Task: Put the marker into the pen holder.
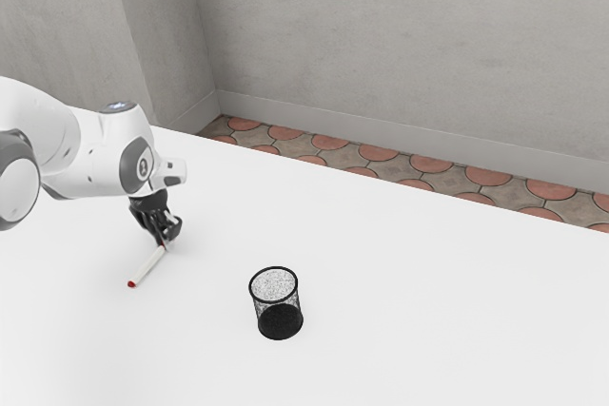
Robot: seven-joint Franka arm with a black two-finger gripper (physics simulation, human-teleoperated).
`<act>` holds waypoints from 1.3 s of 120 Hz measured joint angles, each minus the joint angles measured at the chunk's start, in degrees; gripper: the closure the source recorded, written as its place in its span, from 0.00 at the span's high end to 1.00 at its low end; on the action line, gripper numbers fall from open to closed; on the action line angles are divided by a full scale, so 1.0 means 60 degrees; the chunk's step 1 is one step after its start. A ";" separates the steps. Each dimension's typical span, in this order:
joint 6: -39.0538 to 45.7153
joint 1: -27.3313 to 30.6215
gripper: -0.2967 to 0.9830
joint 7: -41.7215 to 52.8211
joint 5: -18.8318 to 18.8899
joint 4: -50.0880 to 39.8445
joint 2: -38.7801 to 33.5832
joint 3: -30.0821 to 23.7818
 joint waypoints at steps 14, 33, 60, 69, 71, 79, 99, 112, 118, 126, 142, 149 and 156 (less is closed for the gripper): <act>0.0023 -0.0001 0.21 -0.0031 0.0049 -0.0004 0.0007 0.0001; 0.0070 -0.0002 0.17 -0.0141 0.0148 -0.0005 0.0023 0.0004; 0.0116 -0.0003 0.15 -0.0320 0.0234 0.0001 0.0021 0.0005; 0.0119 -0.0015 0.15 -0.0364 0.0268 0.0006 -0.0090 0.0005; 0.0119 -0.0020 0.15 -0.0374 0.0278 0.0007 -0.0119 0.0005; 0.0117 -0.0036 0.15 -0.0407 0.0304 0.0016 -0.0261 0.0004; 0.0074 -0.0189 0.15 -0.0461 0.0348 0.0026 -0.0852 0.0003; 0.0037 -0.0507 0.15 -0.0498 0.0414 0.0064 -0.1434 -0.0014; 0.0011 -0.0689 0.15 -0.0518 0.0476 0.0074 -0.1722 -0.0019; -0.0043 -0.0968 0.15 -0.0545 0.0521 0.0067 -0.2107 -0.0028; -0.0285 -0.1792 0.15 -0.0600 0.0504 -0.0003 -0.2909 -0.0047; -0.0432 -0.2244 0.15 -0.0621 0.0382 -0.0075 -0.3294 -0.0047; -0.0555 -0.2677 0.15 -0.0638 0.0211 -0.0150 -0.3580 -0.0052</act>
